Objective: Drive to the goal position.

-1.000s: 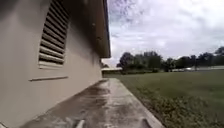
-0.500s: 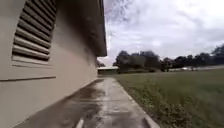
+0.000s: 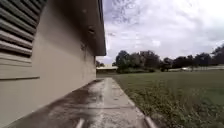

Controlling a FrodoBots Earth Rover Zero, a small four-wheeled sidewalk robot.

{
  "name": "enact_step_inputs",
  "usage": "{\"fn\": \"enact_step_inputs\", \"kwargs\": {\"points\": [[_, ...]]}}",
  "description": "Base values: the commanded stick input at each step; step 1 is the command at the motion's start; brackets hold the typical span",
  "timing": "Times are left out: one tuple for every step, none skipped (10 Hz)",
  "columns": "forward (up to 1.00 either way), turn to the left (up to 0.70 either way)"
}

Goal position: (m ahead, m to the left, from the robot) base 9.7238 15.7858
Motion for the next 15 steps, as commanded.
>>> {"fn": "enact_step_inputs", "kwargs": {"points": [[0.69, 0.30], [0.69, 0.34], [0.69, 0.34], [0.69, 0.27], [0.69, 0.08], [0.69, 0.03], [0.69, 0.03], [0.69, 0.03], [0.69, 0.03], [0.69, 0.03], [0.69, 0.03], [0.69, 0.03], [0.69, 0.03], [0.69, 0.03], [0.69, 0.03]]}}
